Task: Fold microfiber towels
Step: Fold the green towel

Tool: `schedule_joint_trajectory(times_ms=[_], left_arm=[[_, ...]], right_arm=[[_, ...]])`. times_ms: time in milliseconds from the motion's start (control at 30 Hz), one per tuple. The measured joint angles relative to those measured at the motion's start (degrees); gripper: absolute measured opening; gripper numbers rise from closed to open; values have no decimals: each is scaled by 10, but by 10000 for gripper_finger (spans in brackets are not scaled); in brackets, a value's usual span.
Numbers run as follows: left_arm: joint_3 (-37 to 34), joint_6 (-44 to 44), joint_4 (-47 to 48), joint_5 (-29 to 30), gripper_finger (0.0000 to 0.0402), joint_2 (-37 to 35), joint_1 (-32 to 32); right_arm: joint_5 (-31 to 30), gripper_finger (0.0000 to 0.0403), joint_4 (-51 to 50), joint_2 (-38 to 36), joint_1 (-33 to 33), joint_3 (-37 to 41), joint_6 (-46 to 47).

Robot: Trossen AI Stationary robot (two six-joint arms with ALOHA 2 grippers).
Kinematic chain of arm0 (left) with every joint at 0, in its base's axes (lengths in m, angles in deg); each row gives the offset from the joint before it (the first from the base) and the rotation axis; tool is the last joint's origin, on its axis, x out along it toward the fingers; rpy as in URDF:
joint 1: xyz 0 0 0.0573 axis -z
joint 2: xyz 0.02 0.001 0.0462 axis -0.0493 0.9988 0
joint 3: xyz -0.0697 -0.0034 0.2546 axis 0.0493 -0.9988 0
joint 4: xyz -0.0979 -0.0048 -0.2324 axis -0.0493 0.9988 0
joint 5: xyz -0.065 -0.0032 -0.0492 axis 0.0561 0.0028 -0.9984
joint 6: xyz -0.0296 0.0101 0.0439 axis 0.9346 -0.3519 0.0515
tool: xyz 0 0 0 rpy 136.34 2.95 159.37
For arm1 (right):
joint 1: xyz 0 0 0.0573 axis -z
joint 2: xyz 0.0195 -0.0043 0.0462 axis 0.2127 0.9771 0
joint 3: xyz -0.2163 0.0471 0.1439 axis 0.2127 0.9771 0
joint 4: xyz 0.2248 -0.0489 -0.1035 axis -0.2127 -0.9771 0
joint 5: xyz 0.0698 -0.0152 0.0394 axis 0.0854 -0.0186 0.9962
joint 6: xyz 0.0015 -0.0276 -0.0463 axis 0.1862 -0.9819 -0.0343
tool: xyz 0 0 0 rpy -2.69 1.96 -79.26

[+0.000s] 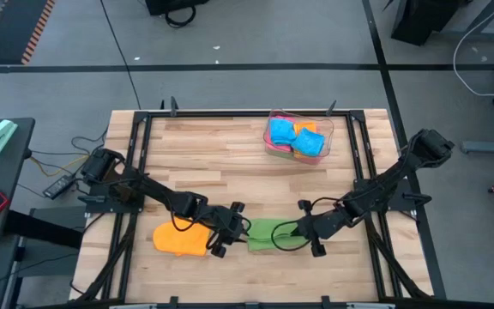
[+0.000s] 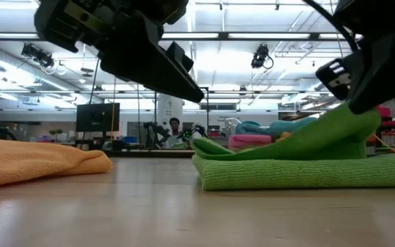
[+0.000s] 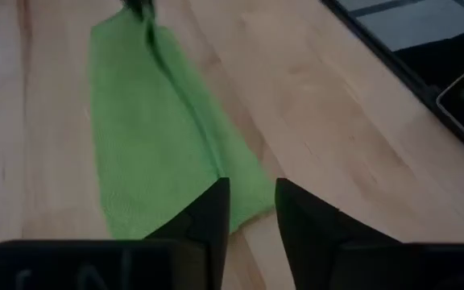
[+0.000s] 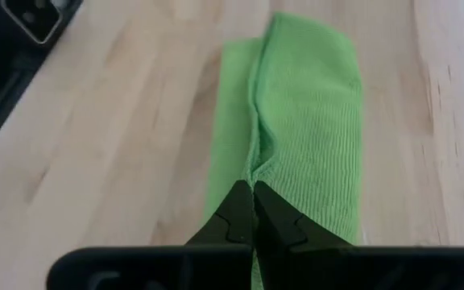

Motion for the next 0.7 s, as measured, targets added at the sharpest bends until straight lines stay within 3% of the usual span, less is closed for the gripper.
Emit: schedule_joint_trajectory(times_ms=[267,700], left_arm=[[0,19,5,3,139,0,-1],[0,21,5,2,127,0,-9]], right_arm=[[2,4,-20,0,-20,-7,-4],[13,20,-34,7,-39,-1,55]])
